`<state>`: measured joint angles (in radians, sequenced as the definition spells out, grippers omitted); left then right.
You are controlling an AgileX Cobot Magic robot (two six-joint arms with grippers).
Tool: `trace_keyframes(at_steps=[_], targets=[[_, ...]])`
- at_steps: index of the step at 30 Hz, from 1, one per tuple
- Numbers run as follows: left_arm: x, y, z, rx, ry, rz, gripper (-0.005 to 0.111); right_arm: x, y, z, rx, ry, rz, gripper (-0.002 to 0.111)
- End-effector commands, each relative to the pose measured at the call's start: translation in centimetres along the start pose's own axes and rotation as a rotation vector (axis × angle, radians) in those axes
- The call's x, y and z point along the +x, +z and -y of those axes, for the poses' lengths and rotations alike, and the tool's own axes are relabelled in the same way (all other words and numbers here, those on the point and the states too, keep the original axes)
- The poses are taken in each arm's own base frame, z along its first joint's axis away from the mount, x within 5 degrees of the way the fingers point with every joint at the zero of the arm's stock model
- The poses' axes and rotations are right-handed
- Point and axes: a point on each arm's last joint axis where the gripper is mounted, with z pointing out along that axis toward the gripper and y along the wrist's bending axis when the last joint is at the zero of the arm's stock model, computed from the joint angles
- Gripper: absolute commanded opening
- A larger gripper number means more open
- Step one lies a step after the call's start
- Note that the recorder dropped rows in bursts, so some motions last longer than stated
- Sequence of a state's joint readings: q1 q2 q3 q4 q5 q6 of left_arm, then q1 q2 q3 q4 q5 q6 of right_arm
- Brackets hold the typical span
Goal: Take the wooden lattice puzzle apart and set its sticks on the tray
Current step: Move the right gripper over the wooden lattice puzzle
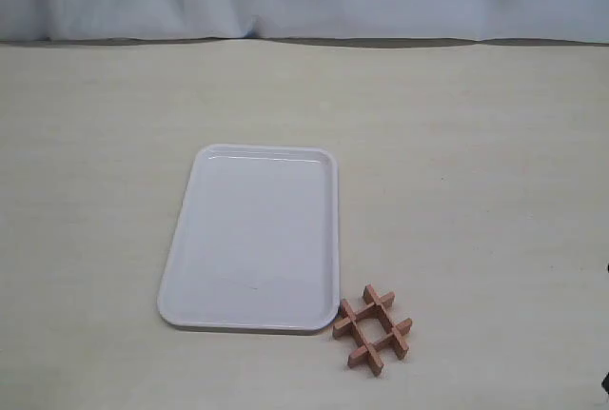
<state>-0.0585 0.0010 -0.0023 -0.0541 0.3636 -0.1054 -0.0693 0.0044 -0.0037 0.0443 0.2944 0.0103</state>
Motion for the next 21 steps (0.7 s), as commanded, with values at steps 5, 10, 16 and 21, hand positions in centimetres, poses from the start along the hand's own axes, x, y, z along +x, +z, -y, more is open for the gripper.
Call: trace_keyframes(at_steps=[5,10,16,21], targets=[[0.0,0.0,0.0,0.003,-0.010,0.008,0.000,-2.9,-0.5,0.0,-0.006,0.000,0.332,0.004],[0.0,0.0,0.0,0.003,-0.010,0.008,0.000,-4.8,-1.4,-0.1,-0.012,0.013,0.565,0.004],[0.0,0.0,0.0,0.003,-0.010,0.008,0.000,-6.6,-3.0,0.3,-0.182,0.489,0.821,0.004],[0.0,0.0,0.0,0.003,-0.010,0.008,0.000,-7.9,-3.3,0.1,-0.194,0.516,0.785,0.004]])
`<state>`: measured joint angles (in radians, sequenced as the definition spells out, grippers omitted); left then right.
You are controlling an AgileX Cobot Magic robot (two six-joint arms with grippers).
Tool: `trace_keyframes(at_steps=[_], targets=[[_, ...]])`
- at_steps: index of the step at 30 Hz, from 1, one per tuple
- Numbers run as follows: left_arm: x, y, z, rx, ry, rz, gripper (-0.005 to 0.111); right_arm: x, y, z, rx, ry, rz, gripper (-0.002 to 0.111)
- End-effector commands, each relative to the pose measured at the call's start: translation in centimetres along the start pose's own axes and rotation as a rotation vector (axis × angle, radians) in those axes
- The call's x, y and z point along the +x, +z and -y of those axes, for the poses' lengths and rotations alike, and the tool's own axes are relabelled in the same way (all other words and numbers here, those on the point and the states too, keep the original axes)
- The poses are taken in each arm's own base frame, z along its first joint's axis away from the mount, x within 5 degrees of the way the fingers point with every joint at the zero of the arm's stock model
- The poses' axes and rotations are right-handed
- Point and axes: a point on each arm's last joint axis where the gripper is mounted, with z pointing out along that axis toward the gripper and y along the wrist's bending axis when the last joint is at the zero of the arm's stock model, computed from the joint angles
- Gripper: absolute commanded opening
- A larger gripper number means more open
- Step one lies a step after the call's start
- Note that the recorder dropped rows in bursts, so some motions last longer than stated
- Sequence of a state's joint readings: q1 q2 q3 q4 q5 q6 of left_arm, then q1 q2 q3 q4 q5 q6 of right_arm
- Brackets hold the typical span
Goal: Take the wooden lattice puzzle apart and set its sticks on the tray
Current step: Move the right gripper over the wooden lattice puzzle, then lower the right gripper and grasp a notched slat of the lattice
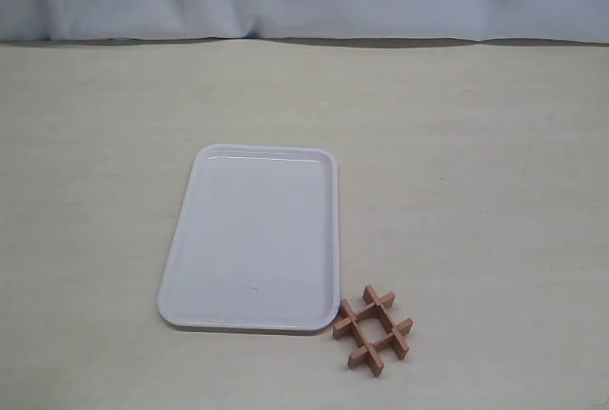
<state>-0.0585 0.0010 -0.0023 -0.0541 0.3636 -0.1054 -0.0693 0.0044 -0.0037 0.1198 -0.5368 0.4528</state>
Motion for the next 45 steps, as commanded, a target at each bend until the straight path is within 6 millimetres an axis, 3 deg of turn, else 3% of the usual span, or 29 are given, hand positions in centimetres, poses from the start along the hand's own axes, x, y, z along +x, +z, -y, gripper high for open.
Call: trace_keyframes(at_steps=[1,7,11,17,19,20,23,24,29,34,38,45], targets=[[0.0,0.0,0.0,0.003,-0.010,0.008,0.000,-1.1,1.1,-1.0,0.025,-0.007,-0.076,0.004],[0.0,0.0,0.0,0.003,-0.010,0.008,0.000,-2.0,5.9,-2.4,0.096,-0.420,-0.449,0.004],[0.0,0.0,0.0,0.003,-0.010,0.008,0.000,-1.7,9.4,-2.6,0.136,-0.531,-0.743,0.004],[0.0,0.0,0.0,0.002,-0.008,0.008,0.000,2.1,12.4,-0.7,0.215,-0.547,-1.185,0.004],[0.0,0.0,0.0,0.002,-0.008,0.008,0.000,4.0,12.5,0.5,0.241,-0.541,-1.327,0.004],[0.0,0.0,0.0,0.002,-0.008,0.008,0.000,5.9,12.5,1.6,0.271,-0.522,-1.460,0.004],[0.0,0.0,0.0,0.002,-0.008,0.008,0.000,10.1,11.3,2.3,0.217,-0.539,-1.701,0.004],[0.0,0.0,0.0,0.002,-0.008,0.008,0.000,12.1,10.3,2.1,0.150,-0.585,-1.804,0.004],[0.0,0.0,0.0,0.002,-0.008,0.008,0.000,17.4,7.9,-0.3,0.050,-0.593,-1.994,0.004],[0.0,0.0,0.0,0.002,-0.008,0.008,0.000,20.0,6.2,0.1,0.046,-0.580,-2.029,0.005],[0.0,0.0,0.0,0.003,-0.010,0.008,0.000,20.6,5.7,0.2,0.096,-0.533,-2.060,0.007],[0.0,0.0,0.0,0.003,-0.010,0.008,0.000,20.5,5.6,-0.1,0.098,-0.515,-2.084,0.038]])
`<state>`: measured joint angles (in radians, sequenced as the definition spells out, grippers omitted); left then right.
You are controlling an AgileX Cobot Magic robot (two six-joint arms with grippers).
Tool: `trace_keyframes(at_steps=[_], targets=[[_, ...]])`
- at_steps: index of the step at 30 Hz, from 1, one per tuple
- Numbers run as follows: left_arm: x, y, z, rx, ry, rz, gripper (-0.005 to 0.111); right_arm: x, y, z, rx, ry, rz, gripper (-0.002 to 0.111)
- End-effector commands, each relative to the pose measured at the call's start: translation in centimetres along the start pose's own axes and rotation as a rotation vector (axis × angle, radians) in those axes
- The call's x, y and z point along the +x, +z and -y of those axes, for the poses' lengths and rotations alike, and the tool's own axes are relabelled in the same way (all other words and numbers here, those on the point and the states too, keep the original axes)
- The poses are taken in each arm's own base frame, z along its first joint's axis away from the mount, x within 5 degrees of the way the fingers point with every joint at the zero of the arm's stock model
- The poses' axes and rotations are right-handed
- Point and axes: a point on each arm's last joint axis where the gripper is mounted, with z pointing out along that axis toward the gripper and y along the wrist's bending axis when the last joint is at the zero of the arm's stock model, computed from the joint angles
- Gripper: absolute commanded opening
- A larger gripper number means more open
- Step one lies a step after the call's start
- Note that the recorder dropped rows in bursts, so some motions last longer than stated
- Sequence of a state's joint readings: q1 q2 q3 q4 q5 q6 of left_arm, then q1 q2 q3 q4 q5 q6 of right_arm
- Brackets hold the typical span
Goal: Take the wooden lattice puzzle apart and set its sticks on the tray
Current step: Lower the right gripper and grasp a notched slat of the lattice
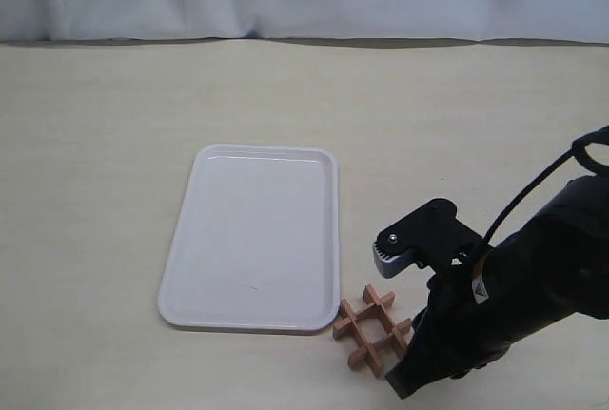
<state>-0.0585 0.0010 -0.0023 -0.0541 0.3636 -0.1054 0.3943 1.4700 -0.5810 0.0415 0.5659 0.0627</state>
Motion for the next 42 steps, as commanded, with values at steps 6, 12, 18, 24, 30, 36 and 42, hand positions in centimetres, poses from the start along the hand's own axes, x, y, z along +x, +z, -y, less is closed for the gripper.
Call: trace_keyframes(at_steps=[6,12,18,24,30,36,42], targets=[[0.0,0.0,0.0,0.003,-0.010,0.008,0.000,0.6,-0.1,-0.4,-0.033,0.027,-0.063,0.040],[0.0,0.0,0.0,0.003,-0.010,0.008,0.000,0.6,0.8,-0.4,-0.041,0.044,-0.057,0.040],[0.0,0.0,0.0,0.003,-0.010,0.008,0.000,0.6,1.8,-0.4,-0.036,0.047,-0.051,0.040],[0.0,0.0,0.0,0.002,-0.008,0.008,0.000,0.2,1.9,-0.4,-0.044,0.065,-0.017,0.040],[0.0,0.0,0.0,0.002,-0.008,0.008,0.000,-0.1,1.9,-0.6,-0.059,0.096,0.020,0.040],[0.0,0.0,0.0,0.002,-0.008,0.008,0.000,-0.1,1.9,-0.5,-0.059,0.096,0.023,0.040],[0.0,0.0,0.0,0.002,-0.008,0.008,0.000,-0.2,2.1,-0.5,-0.057,0.098,0.048,0.040]])
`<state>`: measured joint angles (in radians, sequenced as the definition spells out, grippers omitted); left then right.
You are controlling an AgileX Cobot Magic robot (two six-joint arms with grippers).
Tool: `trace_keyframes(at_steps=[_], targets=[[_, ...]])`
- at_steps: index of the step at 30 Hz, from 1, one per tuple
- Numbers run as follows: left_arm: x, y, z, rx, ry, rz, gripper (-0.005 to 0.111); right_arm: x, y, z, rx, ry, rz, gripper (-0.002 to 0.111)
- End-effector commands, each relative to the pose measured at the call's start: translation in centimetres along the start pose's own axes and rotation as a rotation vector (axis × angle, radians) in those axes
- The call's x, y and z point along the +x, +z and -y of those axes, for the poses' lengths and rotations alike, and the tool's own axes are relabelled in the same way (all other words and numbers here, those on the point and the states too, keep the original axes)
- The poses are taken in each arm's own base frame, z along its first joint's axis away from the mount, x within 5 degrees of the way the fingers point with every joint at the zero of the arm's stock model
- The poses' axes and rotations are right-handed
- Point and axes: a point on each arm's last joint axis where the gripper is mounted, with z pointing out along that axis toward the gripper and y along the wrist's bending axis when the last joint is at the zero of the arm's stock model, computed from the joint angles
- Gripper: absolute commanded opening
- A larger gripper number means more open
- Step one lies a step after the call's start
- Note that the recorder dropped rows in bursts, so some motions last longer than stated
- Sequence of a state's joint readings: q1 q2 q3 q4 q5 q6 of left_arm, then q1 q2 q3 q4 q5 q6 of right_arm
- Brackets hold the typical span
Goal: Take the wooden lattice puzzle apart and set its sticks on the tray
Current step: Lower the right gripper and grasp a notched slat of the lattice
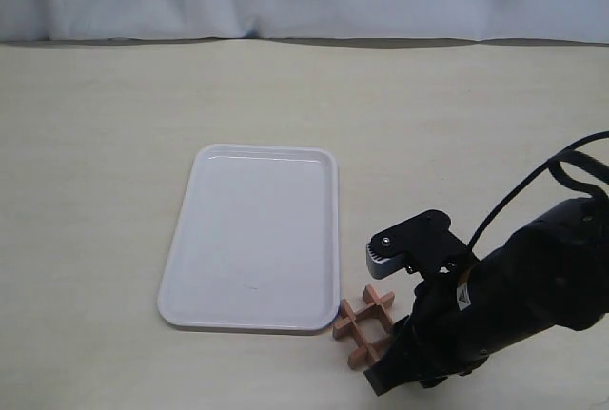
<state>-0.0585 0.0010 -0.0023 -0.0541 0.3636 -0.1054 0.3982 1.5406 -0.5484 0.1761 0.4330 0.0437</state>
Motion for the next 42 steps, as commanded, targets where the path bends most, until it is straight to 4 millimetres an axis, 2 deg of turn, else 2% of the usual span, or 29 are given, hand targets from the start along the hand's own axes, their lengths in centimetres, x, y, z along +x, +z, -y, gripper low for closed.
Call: trace_keyframes(at_steps=[1,7,15,19,25,42], targets=[[0.0,0.0,0.0,0.002,-0.008,0.008,0.000,-0.1,0.1,0.0,-0.001,-0.001,0.022,0.040],[0.0,0.0,0.0,0.002,-0.008,0.008,0.000,-0.1,0.6,0.0,-0.004,0.019,0.004,0.039],[0.0,0.0,0.0,0.003,-0.010,0.008,0.000,-0.3,0.8,0.0,-0.003,0.016,0.029,0.031],[0.0,0.0,0.0,0.003,-0.010,0.008,0.000,-0.3,0.8,0.0,-0.003,0.016,0.029,0.023],[0.0,0.0,0.0,0.003,-0.010,0.008,0.000,-0.5,0.8,0.0,-0.003,0.016,0.049,0.004],[0.0,0.0,0.0,0.002,-0.008,0.008,0.000,-1.1,0.7,0.2,0.012,-0.028,0.104,0.005]])
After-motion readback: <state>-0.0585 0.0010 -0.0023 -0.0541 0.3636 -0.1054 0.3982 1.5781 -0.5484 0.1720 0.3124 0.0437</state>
